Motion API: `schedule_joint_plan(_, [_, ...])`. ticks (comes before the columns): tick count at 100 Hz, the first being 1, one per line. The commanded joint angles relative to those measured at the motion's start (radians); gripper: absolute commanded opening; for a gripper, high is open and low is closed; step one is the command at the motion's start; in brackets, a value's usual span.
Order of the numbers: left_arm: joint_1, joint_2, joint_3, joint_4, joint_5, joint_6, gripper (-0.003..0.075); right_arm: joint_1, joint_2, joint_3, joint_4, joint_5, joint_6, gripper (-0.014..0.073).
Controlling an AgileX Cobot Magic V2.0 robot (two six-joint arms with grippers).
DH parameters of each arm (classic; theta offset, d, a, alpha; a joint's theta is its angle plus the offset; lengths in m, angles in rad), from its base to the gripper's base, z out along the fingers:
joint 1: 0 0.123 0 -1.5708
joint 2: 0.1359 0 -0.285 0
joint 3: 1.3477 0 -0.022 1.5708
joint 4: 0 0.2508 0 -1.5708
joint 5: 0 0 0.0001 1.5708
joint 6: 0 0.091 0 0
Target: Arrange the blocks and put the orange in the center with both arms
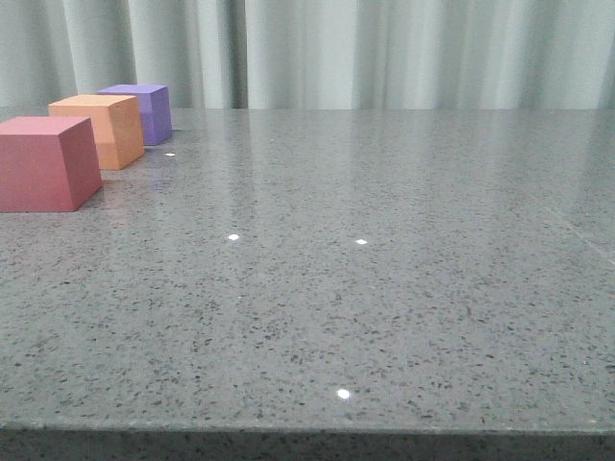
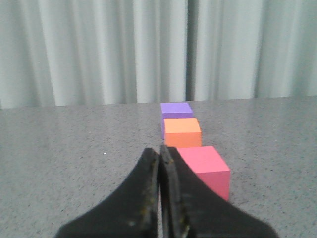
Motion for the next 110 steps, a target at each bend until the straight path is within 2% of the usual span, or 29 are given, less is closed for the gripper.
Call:
schedule_joint_plan(1, [0.035,-0.042,0.023,0.001,-0.093,-0.013,-0.002,-0.005,0.001,-0.028,-0.01,-0.072,-0.006,-0.0069])
schedule_joint_plan(32, [0.052,-0.249,0.227,-0.026,-0.093,-0.013,-0.002,-0.005,0.001,-0.028,-0.01,-0.072,-0.006,-0.0069])
schedule_joint_plan(41, [0.052,-0.251,0.263,-0.026,-0.111,-0.013,-0.002,-0.005,0.001,-0.028,-0.01,-0.07,-0.006,-0.0069])
schedule_joint_plan(67, [0.052,-0.251,0.3,-0.026,-0.162,-0.013,-0.002,-0.005,0.002,-0.027,-0.01,-0.072,-0.006,-0.0069])
schedule_joint_plan(110, [0.052,-0.251,0.3,-0.026,-0.162,-0.013,-0.002,-0.005,0.002,-0.027,-0.01,-0.072,-0.006,-0.0069])
